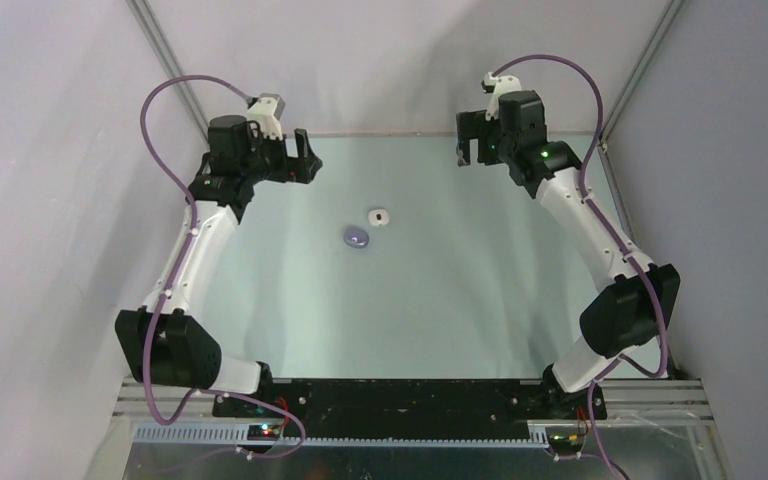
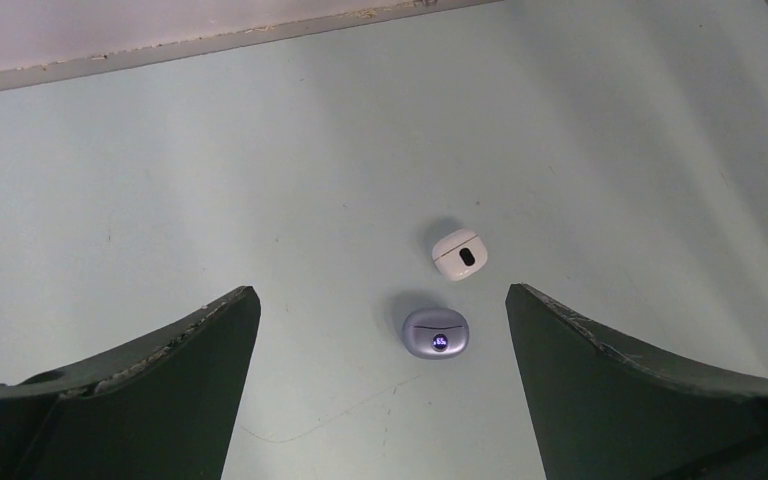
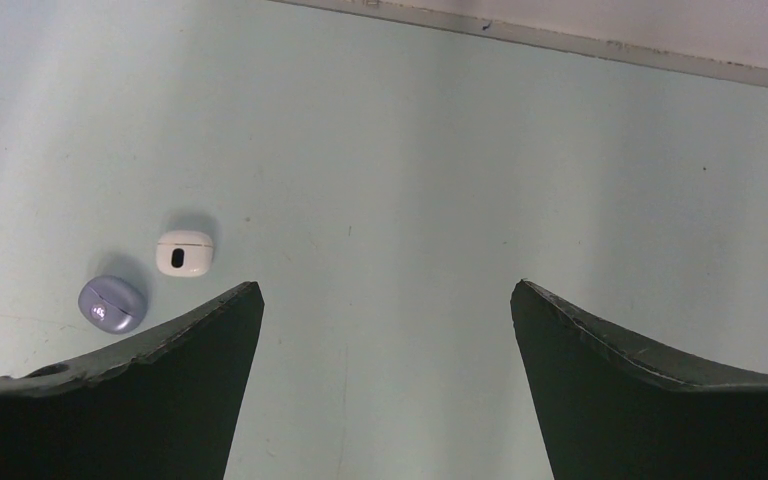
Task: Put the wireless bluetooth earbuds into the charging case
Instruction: Reset both arms
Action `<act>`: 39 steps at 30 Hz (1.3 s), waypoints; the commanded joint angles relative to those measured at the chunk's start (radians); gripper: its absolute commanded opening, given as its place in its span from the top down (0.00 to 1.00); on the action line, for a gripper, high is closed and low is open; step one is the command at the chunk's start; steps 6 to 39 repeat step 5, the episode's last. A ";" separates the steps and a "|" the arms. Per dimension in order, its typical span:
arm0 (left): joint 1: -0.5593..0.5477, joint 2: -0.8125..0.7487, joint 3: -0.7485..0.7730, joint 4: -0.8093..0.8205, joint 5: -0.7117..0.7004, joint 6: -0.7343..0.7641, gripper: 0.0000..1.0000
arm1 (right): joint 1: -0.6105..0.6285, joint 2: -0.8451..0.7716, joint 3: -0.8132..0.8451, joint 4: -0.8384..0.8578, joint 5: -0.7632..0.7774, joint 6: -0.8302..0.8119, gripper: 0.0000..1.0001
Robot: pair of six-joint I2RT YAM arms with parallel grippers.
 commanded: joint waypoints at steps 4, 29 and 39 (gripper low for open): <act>0.005 -0.036 -0.009 0.028 0.027 -0.024 0.00 | -0.005 -0.046 0.004 -0.009 0.006 0.050 0.01; 0.005 -0.033 -0.006 0.028 0.033 -0.025 0.00 | -0.008 -0.055 -0.004 -0.005 -0.007 0.056 0.01; 0.005 -0.033 -0.006 0.028 0.033 -0.025 0.00 | -0.008 -0.055 -0.004 -0.005 -0.007 0.056 0.01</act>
